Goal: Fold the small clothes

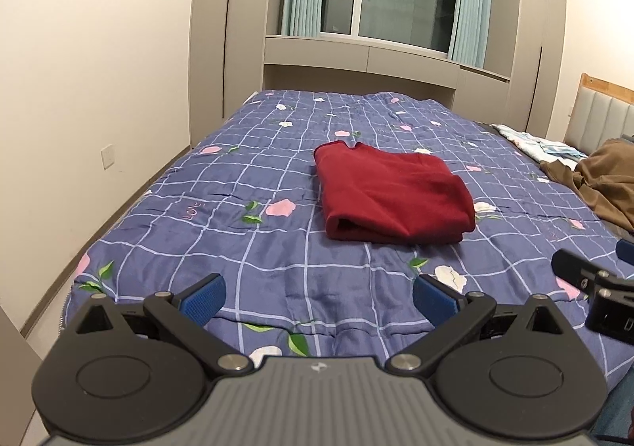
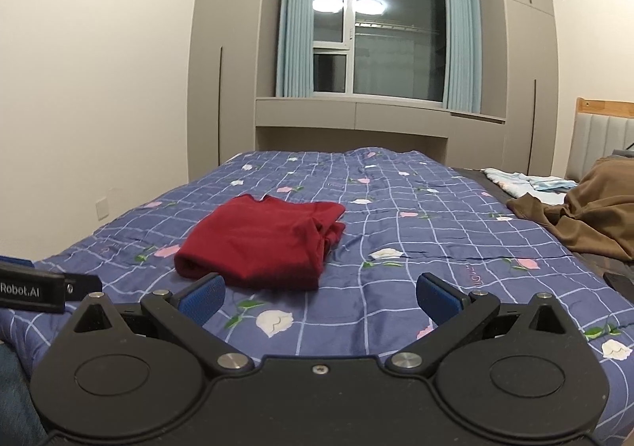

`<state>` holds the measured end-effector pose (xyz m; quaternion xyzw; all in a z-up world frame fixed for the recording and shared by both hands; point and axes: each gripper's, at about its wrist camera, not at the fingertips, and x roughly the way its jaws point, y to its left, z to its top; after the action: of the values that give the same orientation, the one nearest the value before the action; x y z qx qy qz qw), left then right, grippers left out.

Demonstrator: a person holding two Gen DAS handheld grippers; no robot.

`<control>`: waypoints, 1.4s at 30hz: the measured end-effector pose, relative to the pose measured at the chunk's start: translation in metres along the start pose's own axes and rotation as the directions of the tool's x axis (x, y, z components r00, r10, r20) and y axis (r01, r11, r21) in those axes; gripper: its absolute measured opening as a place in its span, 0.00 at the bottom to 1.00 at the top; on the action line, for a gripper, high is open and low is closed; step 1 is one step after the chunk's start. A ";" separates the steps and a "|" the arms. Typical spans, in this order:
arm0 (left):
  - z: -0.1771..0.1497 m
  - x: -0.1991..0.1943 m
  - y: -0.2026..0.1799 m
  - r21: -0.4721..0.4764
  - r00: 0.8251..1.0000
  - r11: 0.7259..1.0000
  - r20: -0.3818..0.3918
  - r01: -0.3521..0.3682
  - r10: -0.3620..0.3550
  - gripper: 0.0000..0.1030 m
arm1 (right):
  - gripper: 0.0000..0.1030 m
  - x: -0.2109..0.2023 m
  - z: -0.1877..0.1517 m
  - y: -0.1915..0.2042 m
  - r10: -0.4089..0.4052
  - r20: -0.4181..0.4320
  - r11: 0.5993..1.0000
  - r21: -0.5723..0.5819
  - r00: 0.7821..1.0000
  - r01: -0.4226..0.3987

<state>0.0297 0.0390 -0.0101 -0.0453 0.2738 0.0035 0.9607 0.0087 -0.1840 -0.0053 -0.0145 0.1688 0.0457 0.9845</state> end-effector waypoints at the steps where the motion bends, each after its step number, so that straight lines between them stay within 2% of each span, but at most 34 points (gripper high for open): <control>1: -0.001 0.000 -0.001 0.006 1.000 1.000 0.004 -0.005 0.005 0.99 | 1.00 0.000 -0.002 0.000 -0.001 0.005 1.000 0.004 1.000 0.001; 17: -0.008 0.004 0.001 0.027 1.000 0.999 -0.002 -0.028 0.028 0.99 | 1.00 0.010 -0.016 -0.003 0.001 -0.006 1.000 0.021 1.000 -0.001; 42: -0.009 0.003 0.001 0.030 1.000 0.999 -0.006 -0.030 0.030 0.99 | 1.00 0.012 -0.018 -0.001 0.006 -0.004 1.000 0.020 1.000 -0.006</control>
<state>0.0274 0.0392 -0.0197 -0.0270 0.2778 0.0138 0.9602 0.0141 -0.1846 -0.0262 -0.0042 0.1714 0.0468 0.9841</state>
